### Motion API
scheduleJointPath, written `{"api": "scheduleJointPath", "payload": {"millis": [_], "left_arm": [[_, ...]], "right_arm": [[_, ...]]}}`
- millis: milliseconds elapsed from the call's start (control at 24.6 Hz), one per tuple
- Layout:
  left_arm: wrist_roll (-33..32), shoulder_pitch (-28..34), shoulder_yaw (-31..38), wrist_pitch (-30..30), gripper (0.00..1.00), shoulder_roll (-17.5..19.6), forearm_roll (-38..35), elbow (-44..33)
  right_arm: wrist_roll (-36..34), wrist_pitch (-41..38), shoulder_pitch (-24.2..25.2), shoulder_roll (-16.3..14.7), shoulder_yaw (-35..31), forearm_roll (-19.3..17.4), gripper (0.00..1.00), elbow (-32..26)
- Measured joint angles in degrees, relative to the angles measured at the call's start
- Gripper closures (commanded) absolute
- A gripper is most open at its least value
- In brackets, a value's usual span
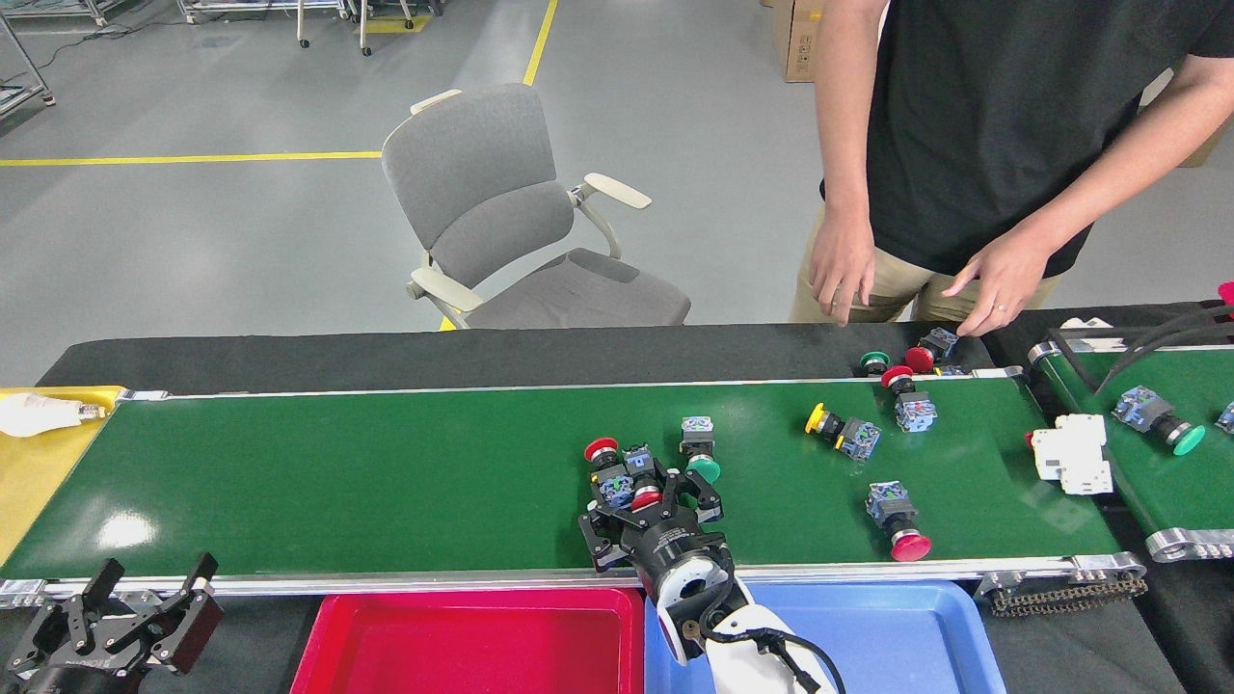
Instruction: Pick switch part from conveyor to tray
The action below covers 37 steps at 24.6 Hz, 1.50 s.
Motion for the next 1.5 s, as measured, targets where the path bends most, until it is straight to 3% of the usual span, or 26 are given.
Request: {"api": "scheduleJointPath", "payload": {"millis": [122, 244, 284, 325, 366, 406, 528, 731, 894, 1016, 1138, 1341, 1503], "left_arm": [[0.0, 0.0, 0.0, 0.0, 0.00, 0.2, -0.1, -0.1], [0.0, 0.3, 0.0, 0.0, 0.00, 0.2, -0.1, -0.2], [0.0, 0.3, 0.0, 0.0, 0.00, 0.2, -0.1, -0.3], [0.0, 0.3, 0.0, 0.0, 0.00, 0.2, -0.1, -0.4], [0.0, 0.3, 0.0, 0.0, 0.00, 0.2, -0.1, -0.5], [0.0, 0.3, 0.0, 0.0, 0.00, 0.2, -0.1, -0.5], [0.0, 0.3, 0.1, 0.0, 0.00, 0.2, -0.1, -0.6], [0.0, 1.6, 0.2, 0.0, 0.00, 0.2, -0.1, -1.6], [0.0, 5.2, 0.3, 0.0, 0.00, 0.2, -0.2, -4.4], [0.0, 6.1, 0.0, 0.0, 0.00, -0.1, -2.2, -7.5], [0.0, 6.6, -2.1, -0.1, 0.00, -2.0, -5.2, -12.1], [-2.4, 0.8, -10.5, 0.7, 0.00, -6.2, -11.7, -12.9], [-5.7, -3.6, -17.4, 0.8, 0.00, -14.4, -19.3, -12.5]], "right_arm": [[-0.4, 0.0, 0.4, -0.1, 0.6, 0.0, 0.95, -2.5], [-0.8, -0.7, 4.3, -0.9, 4.1, 0.2, 0.94, -10.7], [-1.0, -1.3, 6.6, -1.8, 6.6, 0.3, 0.84, -14.2], [-1.1, -2.0, 8.8, -3.2, 9.3, 0.4, 0.57, -17.2], [-1.1, -2.1, 10.5, -4.5, 12.0, 0.6, 0.10, -19.4], [-1.1, -2.3, 11.8, -5.3, 14.1, 1.0, 0.00, -20.7], [-1.3, -2.6, 14.1, -5.5, 17.1, 1.5, 0.00, -22.1], [-1.6, -2.7, 15.4, -6.3, 15.7, 1.6, 0.00, -26.6], [-7.3, 1.8, 24.4, -10.4, 2.7, 1.6, 0.00, -35.2], [-13.7, 4.9, 32.7, -10.6, -10.6, 1.5, 0.00, -36.8], [-17.8, 5.5, 37.6, -10.7, -18.5, 0.8, 0.00, -37.0], [-19.7, 5.9, 37.7, -10.7, -20.3, 0.2, 0.00, -35.9], [-17.8, 4.3, 32.7, -10.7, -14.7, 0.7, 0.00, -34.5]]}}
